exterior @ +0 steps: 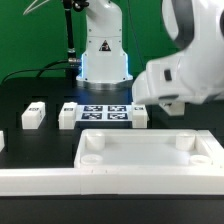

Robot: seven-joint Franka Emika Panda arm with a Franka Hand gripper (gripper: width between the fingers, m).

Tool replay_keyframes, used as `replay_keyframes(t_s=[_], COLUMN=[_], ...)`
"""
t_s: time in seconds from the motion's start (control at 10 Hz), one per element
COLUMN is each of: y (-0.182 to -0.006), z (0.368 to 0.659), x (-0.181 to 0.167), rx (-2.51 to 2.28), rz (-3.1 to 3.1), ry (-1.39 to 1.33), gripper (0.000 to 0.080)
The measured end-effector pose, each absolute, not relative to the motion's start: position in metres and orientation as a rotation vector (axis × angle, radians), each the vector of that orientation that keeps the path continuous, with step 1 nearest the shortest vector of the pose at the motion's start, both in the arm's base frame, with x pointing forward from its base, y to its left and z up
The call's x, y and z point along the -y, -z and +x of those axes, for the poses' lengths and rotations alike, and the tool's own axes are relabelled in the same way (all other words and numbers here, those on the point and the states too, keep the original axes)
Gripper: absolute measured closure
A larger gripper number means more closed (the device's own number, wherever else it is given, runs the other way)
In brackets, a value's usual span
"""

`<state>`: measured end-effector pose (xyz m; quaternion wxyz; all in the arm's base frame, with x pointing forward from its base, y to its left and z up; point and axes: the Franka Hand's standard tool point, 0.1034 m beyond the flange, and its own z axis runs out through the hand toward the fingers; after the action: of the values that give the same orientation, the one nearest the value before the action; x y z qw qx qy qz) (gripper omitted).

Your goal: Assemble desk

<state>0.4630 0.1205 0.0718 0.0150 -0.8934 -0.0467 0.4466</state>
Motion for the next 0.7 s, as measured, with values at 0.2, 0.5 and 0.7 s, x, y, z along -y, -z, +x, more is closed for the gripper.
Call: replay_keyframes(t_s=[0.2,0.5,0.7], y=[-0.120,-0.128,-0.130], z=[0.487,0.503,0.506], x=[-0.112,-0.116,-0.115], rx=[0.139,0.136,0.131], rz=[-2.809,-2.928,-2.980], ry=[-1.274,-0.962,-0.770], gripper=[0.0514,0.0514,0.0514])
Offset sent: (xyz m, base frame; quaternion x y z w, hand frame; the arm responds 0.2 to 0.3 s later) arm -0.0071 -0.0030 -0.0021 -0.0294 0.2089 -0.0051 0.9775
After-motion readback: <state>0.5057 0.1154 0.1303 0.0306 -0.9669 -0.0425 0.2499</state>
